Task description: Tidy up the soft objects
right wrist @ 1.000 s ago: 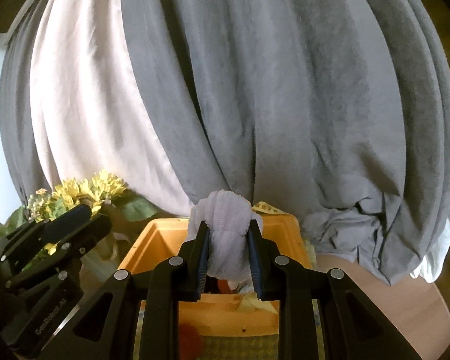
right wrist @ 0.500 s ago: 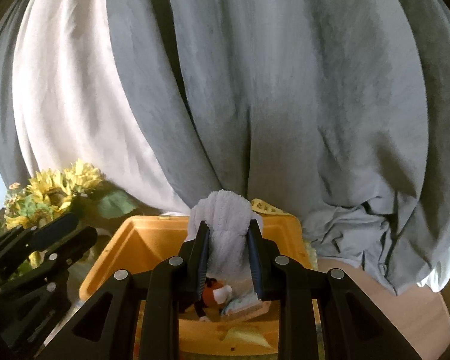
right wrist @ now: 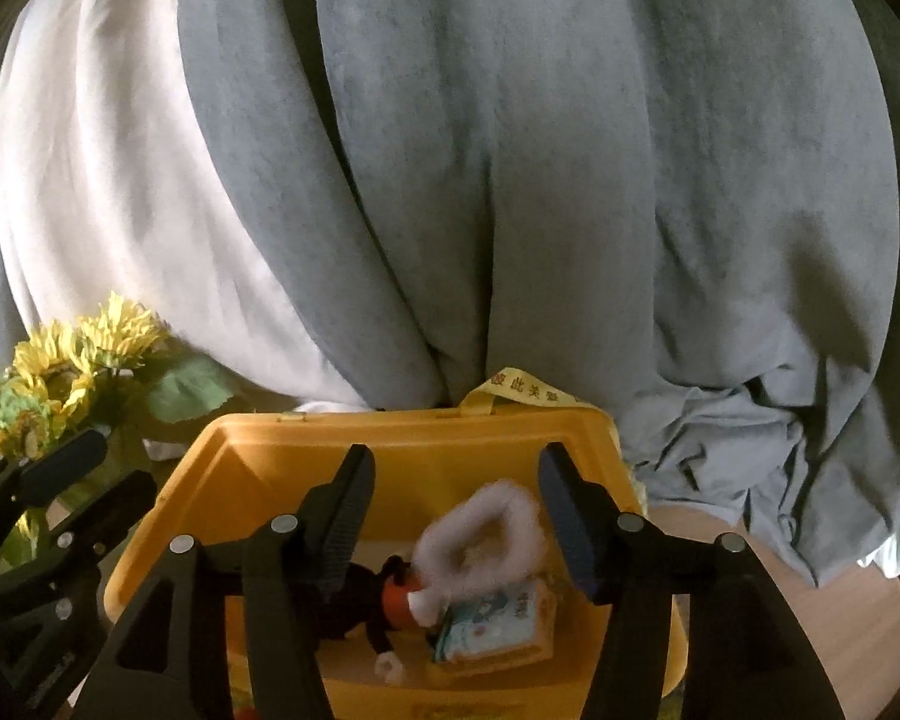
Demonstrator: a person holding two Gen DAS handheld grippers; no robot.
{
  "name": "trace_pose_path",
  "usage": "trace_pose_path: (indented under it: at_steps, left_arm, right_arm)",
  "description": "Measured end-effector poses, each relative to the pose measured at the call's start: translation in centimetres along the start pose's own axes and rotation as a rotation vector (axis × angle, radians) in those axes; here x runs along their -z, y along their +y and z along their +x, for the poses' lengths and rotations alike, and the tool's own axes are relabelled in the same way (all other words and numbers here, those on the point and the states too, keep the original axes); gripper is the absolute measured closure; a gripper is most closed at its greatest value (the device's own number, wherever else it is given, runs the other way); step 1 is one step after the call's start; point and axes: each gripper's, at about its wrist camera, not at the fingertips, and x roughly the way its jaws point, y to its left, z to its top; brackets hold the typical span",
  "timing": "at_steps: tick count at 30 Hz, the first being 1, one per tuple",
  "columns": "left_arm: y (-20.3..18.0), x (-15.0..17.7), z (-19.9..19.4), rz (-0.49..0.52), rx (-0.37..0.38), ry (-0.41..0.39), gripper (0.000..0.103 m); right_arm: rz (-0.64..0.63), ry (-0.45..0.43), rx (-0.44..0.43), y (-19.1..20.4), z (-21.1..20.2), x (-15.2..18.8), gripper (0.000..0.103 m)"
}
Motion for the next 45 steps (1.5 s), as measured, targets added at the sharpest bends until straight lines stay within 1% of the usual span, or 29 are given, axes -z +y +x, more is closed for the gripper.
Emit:
trace_pose_path:
  at_steps: [4, 7, 16, 23, 32, 36, 45]
  left_arm:
    - [0.0, 0.1, -1.0, 0.0, 0.0, -0.015, 0.052]
    - [0.1, 0.0, -2.2, -0.002, -0.004, -0.033, 0.046]
    - [0.3, 0.6, -5.3, 0.001, -0.019, -0.062, 0.043]
    - [0.4, 2.0, -7.4, -0.004, -0.031, -0.051, 0.04]
    - [0.4, 4.5, -9.0, 0.002, -0.04, -0.003, 0.04]
    - [0.3, 5.8, -9.2, 0.015, -0.046, 0.029, 0.04]
    - [0.3, 8.6, -9.2, 0.001, -0.043, 0.113, 0.04]
  right_arm:
    - [0.004, -0.021, 0.009, 0.0, -1.3, 0.0, 0.04]
    - [0.009, -0.037, 0.009, 0.1, -2.5, 0.0, 0.036]
    - [0.012, -0.075, -0.015, 1.1, -6.1, 0.5, 0.033]
    - [0.012, -0.068, -0.027, 1.7, -7.8, 1.5, 0.031]
    - [0.008, -0.016, -0.059, 2.6, -8.8, 4.0, 0.031]
    - [-0.006, 0.011, -0.072, 3.0, -8.8, 5.1, 0.031]
    - [-0.013, 0.089, -0.119, 3.8, -8.3, 7.7, 0.031]
